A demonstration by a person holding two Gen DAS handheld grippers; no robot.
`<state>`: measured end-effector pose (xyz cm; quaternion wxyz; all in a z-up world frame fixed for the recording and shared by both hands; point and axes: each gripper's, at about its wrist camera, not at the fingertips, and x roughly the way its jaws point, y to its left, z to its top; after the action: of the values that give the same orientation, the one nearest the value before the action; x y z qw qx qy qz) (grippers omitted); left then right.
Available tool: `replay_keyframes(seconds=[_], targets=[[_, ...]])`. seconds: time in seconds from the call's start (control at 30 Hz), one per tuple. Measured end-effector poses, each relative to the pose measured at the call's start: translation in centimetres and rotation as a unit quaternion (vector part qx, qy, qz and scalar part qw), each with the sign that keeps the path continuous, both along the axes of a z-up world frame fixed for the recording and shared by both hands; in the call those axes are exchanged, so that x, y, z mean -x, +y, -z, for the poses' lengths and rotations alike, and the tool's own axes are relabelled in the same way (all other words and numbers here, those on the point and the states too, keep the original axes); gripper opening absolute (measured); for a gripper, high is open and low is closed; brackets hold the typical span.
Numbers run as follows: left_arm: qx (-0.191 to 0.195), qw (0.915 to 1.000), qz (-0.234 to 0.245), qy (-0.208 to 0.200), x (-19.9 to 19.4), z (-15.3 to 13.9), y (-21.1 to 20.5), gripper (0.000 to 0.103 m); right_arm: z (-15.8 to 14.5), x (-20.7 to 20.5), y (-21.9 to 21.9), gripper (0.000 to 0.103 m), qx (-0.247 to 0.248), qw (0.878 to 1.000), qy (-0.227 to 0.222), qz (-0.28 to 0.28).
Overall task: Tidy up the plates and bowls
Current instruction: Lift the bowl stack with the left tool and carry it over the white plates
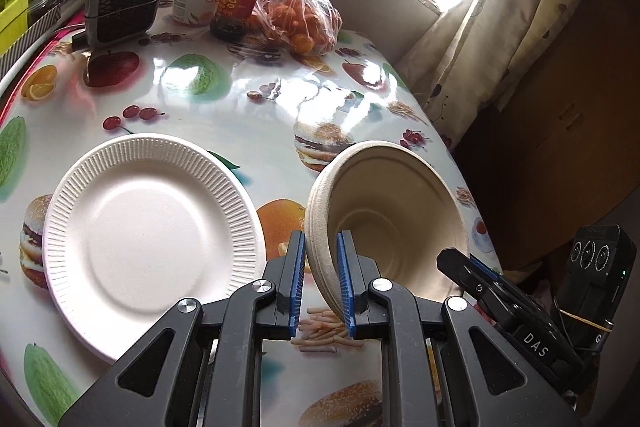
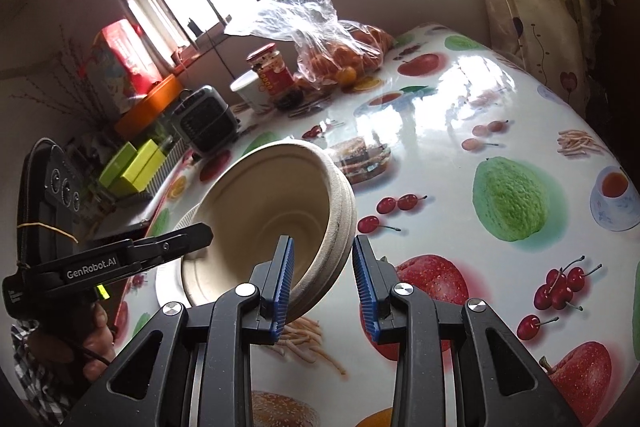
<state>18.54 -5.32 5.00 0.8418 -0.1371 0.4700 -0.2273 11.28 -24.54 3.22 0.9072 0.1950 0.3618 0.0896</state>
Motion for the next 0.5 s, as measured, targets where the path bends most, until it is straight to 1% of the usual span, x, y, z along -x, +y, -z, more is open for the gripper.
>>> replay_keyframes(seconds=[0.5], targets=[[-0.006, 0.9980, -0.062, -0.012, 0.0, -0.7, 5.3, 0.017, -0.5, -3.2, 4.9, 0.030, 0.000, 0.998, -0.005, -0.062]])
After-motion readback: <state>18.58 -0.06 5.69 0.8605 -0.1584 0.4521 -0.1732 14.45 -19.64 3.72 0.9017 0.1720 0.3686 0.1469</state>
